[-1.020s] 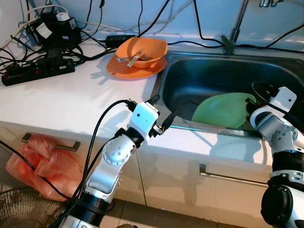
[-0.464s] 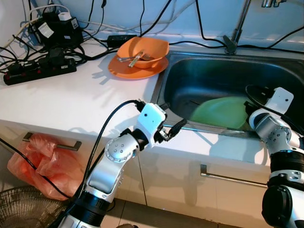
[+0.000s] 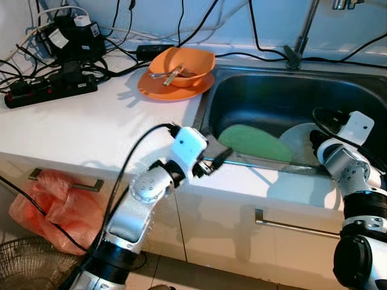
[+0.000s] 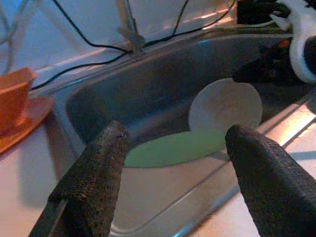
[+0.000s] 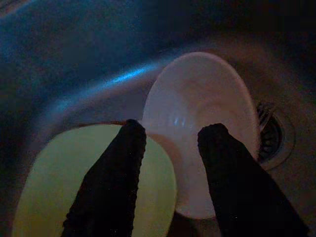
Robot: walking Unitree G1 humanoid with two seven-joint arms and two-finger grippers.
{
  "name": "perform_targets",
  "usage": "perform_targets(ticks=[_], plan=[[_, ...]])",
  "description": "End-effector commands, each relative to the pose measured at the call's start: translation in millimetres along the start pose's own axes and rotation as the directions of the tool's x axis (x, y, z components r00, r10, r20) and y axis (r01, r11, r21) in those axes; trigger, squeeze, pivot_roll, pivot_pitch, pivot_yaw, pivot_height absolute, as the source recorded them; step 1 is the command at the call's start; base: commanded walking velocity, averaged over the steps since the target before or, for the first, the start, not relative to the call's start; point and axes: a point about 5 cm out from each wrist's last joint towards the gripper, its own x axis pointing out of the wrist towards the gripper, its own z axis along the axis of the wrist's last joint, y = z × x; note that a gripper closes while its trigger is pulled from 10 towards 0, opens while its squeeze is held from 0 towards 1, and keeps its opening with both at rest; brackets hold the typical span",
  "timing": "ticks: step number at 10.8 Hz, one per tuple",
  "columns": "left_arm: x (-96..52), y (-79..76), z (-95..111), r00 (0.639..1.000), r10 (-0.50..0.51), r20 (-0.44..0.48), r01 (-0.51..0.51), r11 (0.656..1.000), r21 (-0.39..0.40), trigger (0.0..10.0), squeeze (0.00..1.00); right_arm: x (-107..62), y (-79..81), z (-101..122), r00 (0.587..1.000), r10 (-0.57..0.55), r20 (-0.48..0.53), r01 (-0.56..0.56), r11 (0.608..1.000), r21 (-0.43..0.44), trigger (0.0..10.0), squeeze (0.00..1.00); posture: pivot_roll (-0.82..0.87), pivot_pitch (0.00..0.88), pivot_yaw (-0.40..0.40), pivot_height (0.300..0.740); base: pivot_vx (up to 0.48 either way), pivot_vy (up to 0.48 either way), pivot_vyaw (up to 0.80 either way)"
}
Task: Kitchen organization
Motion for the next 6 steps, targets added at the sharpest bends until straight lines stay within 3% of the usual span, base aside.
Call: perform_targets(ticks=[1,2,3,4,5,6], plan=[[-1.2,12.4,7.9,0.998,0.065,0.025,-0.065,0.997,0.028,10.0,0.0,-0.2,2.5,0.7,1.0,0.006,-0.007,-0.006,1.0,0.016,10.0,1.0,0.04,0.056,0.065,0.74,0.0,0.0,0.0],[-5.4,28.7,8.3,0.984,0.174,0.03,-0.175,0.984,0.028,10.0,0.0,-1.7,5.8,2.4,1.0,0.025,0.003,-0.025,1.0,0.01,10.0,1.0,0.04,0.057,0.064,0.74,0.0,0.0,0.0],[-13.1,53.6,10.2,0.947,0.317,0.043,-0.318,0.948,0.016,10.0,0.0,-4.8,13.7,4.1,0.997,0.073,0.018,-0.073,0.997,-0.008,10.0,1.0,0.04,0.057,0.064,0.74,0.0,0.0,0.0],[-17.2,65.2,13.4,0.922,0.381,0.065,-0.382,0.924,0.002,10.0,0.0,-9.3,27.0,6.6,0.986,0.159,0.04,-0.16,0.987,0.003,10.0,1.0,0.04,0.054,0.059,0.74,0.0,0.0,0.0],[-20.4,72.9,15.2,0.894,0.442,0.08,-0.439,0.897,-0.051,10.0,0.0,-14.7,39.0,9.5,0.97,0.234,0.072,-0.232,0.972,-0.035,10.0,0.84,0.04,0.053,0.059,0.74,0.0,0.0,0.0],[-26.0,82.6,17.8,0.836,0.541,0.092,-0.532,0.84,-0.102,10.0,0.0,-23.0,53.9,8.8,0.943,0.316,0.105,-0.305,0.946,-0.108,10.0,0.0,0.03,0.051,0.058,0.74,0.0,0.0,0.0]])
